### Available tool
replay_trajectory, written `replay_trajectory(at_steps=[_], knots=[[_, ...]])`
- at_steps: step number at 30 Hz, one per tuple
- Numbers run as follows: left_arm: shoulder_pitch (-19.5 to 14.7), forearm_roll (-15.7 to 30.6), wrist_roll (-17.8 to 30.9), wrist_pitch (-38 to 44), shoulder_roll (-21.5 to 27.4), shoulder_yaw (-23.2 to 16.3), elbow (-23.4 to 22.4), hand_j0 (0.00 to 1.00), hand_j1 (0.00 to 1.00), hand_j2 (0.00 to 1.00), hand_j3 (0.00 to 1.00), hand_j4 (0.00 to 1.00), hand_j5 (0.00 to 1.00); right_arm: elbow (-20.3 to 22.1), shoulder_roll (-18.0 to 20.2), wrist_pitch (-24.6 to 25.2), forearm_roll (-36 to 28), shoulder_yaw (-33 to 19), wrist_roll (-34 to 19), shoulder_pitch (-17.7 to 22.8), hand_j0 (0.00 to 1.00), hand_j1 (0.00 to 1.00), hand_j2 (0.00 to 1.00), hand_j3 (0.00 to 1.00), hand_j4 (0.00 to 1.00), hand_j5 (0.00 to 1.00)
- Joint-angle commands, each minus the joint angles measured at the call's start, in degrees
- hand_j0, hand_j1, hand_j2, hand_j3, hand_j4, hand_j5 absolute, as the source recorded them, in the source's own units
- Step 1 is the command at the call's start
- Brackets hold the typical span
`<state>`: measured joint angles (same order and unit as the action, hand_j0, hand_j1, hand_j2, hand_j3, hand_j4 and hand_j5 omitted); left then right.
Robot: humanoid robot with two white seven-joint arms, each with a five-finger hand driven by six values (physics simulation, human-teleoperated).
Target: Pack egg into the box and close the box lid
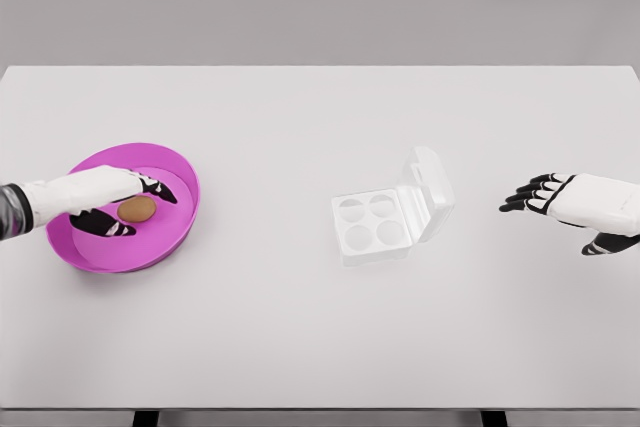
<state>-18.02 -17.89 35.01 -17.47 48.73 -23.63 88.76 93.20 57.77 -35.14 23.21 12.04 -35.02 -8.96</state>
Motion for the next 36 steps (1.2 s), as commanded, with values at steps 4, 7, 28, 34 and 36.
replay_trajectory(at_steps=[4, 7, 28, 34, 36], knots=[[0.09, 0.22, -0.01, 0.07, -0.04, -0.18, 0.01, 0.73, 0.73, 0.73, 0.73, 0.73, 0.73, -0.04, 0.06, 0.14, -0.27, 0.00, 0.02, 0.00, 1.00, 1.00, 1.00, 1.00, 1.00, 1.00], [0.09, 0.22, -0.01, 0.07, -0.04, -0.27, -0.08, 0.73, 0.73, 0.73, 0.73, 0.73, 0.73, -0.04, 0.06, 0.14, -0.27, 0.00, 0.02, -0.09, 1.00, 1.00, 1.00, 1.00, 1.00, 1.00], [0.17, 0.31, -0.01, 1.30, -0.04, -0.36, 0.01, 0.63, 0.63, 0.63, 0.63, 0.63, 0.63, -0.13, 0.06, 0.14, -0.27, 0.00, 0.02, -0.18, 1.00, 1.00, 1.00, 1.00, 1.00, 1.00], [0.17, 0.31, -0.01, 1.30, -0.04, -0.27, 0.01, 0.52, 0.52, 0.52, 0.52, 0.52, 0.52, -0.13, 0.06, 0.14, -0.27, 0.00, 0.02, -0.18, 1.00, 1.00, 1.00, 1.00, 1.00, 1.00], [0.17, 0.31, -0.01, 1.30, -0.04, -0.27, 0.01, 0.50, 0.50, 0.50, 0.50, 0.50, 0.50, -0.13, 0.06, 0.14, -0.36, 0.00, 0.02, -0.18, 1.00, 1.00, 1.00, 1.00, 1.00, 1.00]])
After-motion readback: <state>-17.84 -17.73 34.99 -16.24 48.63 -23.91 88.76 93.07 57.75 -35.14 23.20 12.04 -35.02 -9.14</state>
